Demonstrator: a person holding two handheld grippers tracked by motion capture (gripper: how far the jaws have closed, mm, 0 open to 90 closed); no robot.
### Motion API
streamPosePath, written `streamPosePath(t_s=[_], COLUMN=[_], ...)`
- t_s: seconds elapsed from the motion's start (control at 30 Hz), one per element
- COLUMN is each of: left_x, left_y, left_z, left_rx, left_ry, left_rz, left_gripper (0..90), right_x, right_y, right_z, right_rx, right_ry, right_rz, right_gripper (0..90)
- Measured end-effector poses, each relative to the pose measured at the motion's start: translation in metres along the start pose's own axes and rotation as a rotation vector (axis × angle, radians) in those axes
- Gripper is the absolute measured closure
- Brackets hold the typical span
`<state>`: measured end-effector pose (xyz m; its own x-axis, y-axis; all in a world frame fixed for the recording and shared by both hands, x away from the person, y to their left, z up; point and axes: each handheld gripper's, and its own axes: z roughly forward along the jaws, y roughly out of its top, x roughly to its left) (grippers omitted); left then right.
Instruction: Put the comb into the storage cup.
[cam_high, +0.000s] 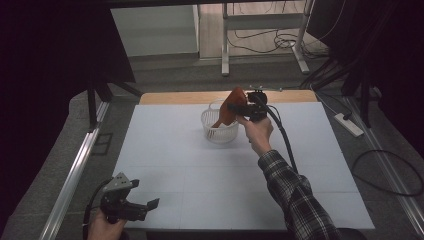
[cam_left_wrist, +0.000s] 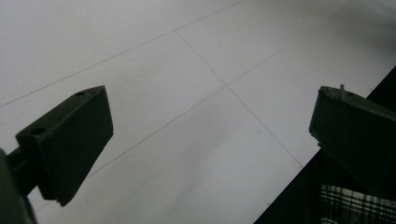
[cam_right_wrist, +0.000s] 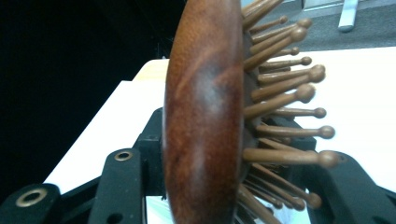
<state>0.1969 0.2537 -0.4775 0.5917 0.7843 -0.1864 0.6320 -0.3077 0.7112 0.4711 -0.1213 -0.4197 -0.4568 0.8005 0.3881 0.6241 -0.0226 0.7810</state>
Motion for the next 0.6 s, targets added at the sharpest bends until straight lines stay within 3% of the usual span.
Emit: streamPosePath(t_s=[0.3, 0.6], left_x=[0.000, 0.000], left_y=[0.001, 0.001], left_z=[0.001, 0.001], left_rx=[0.009, 0.010], left_ry=[0.004, 0.004], left_rz=[0.003, 0.001], left_gripper=[0.7, 0.7], right_x=[-0.008, -0.016], right_y=[-0.006, -0.011], right_z=[-0.001, 0.000], right_rx=[0.008, 0.037], right_ry=[-0.009, -0.055], right_rz=[0.004, -0.012], right_gripper=[43.9, 34.5])
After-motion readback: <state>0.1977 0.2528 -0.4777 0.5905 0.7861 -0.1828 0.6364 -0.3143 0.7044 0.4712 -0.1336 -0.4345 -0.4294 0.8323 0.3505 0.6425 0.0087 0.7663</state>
